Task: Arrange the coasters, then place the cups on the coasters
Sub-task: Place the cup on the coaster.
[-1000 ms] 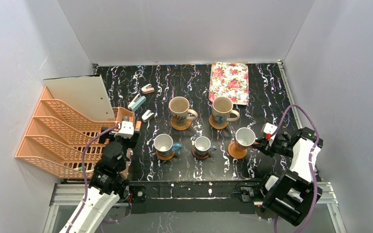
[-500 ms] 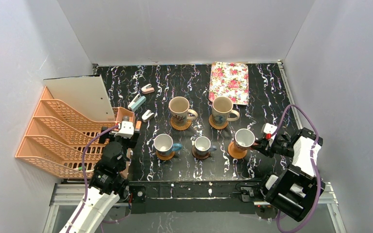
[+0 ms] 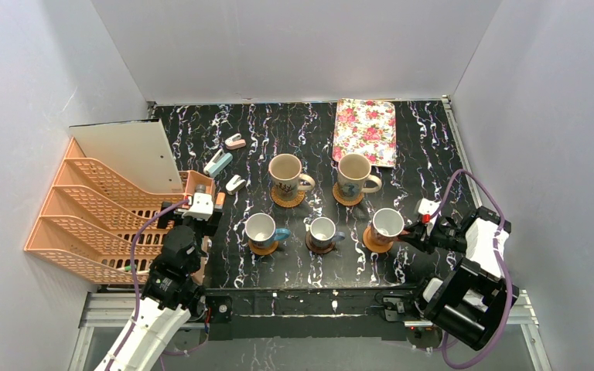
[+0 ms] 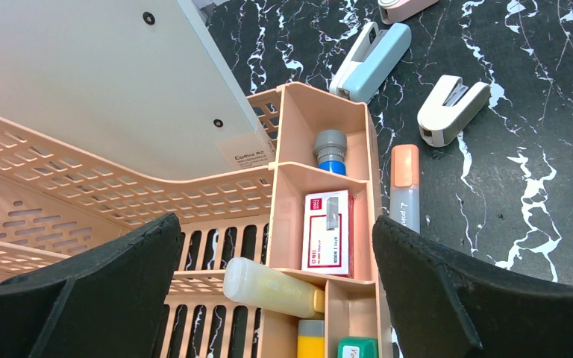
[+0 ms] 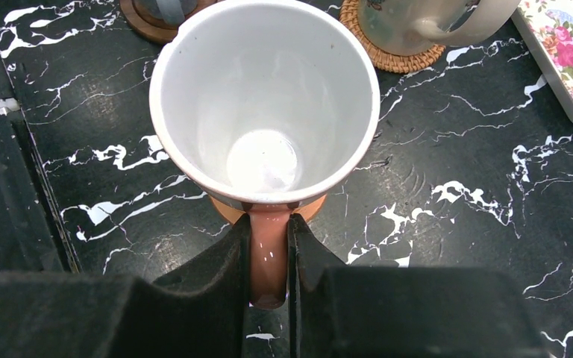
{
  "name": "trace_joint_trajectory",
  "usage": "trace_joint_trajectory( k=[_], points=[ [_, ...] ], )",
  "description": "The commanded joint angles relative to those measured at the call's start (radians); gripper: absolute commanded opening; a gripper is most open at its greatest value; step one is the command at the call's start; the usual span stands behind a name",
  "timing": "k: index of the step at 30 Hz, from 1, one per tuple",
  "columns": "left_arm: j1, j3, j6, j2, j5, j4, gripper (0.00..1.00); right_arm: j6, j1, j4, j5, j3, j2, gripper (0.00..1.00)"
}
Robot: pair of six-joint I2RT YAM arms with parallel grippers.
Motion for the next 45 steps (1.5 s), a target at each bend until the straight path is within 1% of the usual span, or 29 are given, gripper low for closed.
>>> trace_joint_trajectory(
  k=[1,30,45],
  points=[
    [0.005,-0.012,-0.002,0.003,-0.012,0.010,0.98,-0.025,-0.005,0.000,-0.078,0.002,0.012,0.01],
    [0.005,-0.013,-0.002,0.007,-0.011,0.010,0.98,-0.048,-0.004,0.023,-0.056,-0.012,0.049,0.01],
    [0.005,-0.012,-0.002,0.005,-0.010,0.011,0.98,-0.101,-0.003,-0.007,-0.046,-0.024,0.040,0.01]
  ],
)
